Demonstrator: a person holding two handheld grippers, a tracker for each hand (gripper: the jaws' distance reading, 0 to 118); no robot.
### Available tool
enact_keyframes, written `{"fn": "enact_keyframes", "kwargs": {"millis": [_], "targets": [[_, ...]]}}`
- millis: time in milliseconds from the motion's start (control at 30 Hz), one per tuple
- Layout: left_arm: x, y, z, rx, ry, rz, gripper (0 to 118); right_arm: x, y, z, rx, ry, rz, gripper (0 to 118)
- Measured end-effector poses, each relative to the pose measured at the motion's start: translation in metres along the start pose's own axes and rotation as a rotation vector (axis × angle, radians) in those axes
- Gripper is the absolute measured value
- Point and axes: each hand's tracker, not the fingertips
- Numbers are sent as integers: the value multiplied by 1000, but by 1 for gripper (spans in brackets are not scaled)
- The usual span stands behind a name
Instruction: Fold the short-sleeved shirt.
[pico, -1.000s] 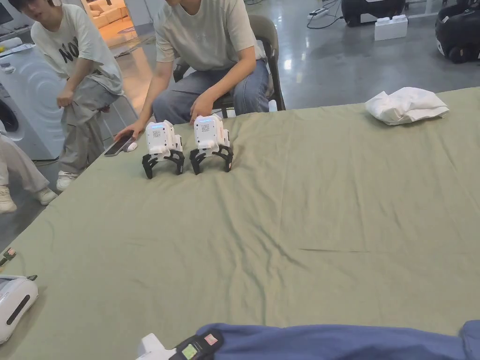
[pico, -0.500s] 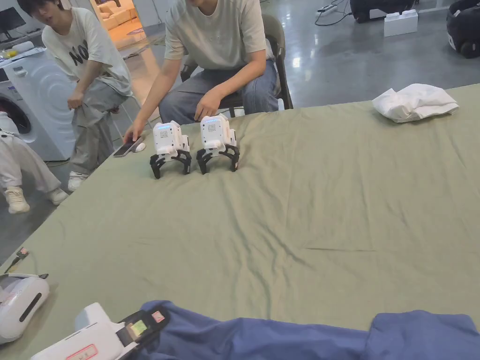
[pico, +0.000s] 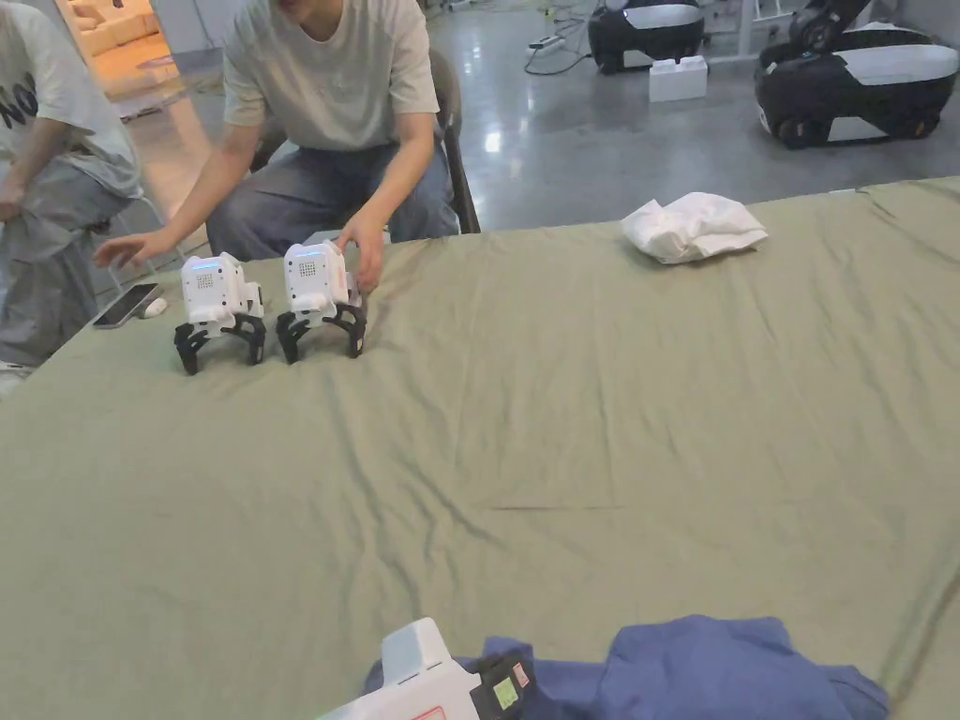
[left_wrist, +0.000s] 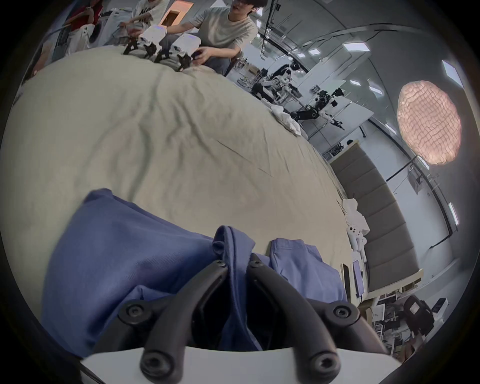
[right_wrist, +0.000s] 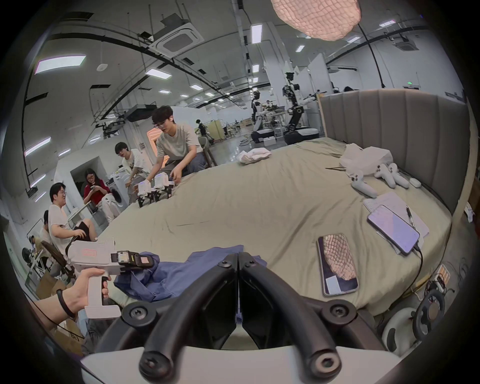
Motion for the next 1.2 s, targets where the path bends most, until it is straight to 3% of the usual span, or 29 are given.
{"fn": "enact_keyframes", "kwargs": {"millis": [33,100,133,167,233,267,300,333,400,467,533,633,733,767,800,833,900,933,1100,1200], "targets": [[1,2,-4,-10,13,-8,42,2,-2,0,-4,-5,-10,0],[1,5,-6,-30,0,-15,56,6,-4,0,-13,-12,-22,0],[2,5,-2,-19,-46,-4,73,6,-5,1,-14,-15,-23,0],[3,8,4,6,-86,0,82,6,-6,1,-15,-17,-24,0],[0,11,17,56,-139,-13,84,7,-6,2,-17,-13,-26,0],[-3,10,23,67,-130,-12,82,7,-7,2,-18,-14,-27,0],[-7,10,29,88,-116,-7,72,7,-7,2,-19,-15,-26,0],[-11,9,32,99,-101,3,55,8,-7,1,-21,-13,-27,0],[-19,5,26,90,-70,14,3,8,-8,0,-24,-7,-30,0],[-23,-2,14,8,-56,17,2,8,-8,-1,-31,-2,-30,0],[-23,-14,0,-59,-130,18,2,5,-9,-1,-36,-3,-19,0],[-10,-34,-29,-176,-51,-46,2,4,-9,0,-37,1,-15,0],[3,-39,-32,-113,-25,-157,2,2,-8,0,-34,3,-15,0],[2,-35,-31,-127,-33,-136,3,5,-11,-1,-33,2,-14,0],[-1,-29,-27,-132,-42,-119,10,5,-11,-2,-33,1,-14,0],[-3,-25,-18,-120,-62,-83,23,5,-10,-3,-35,5,-14,0],[-13,-15,8,-39,-125,-64,69,7,-12,-3,-34,8,-12,0],[-21,-9,22,19,-133,-49,78,7,-12,-4,-31,8,-12,0],[-92,19,73,156,-85,133,82,10,-15,-9,-40,29,-16,0],[-139,28,80,182,54,257,87,6,-15,-11,-48,39,-4,0]]}}
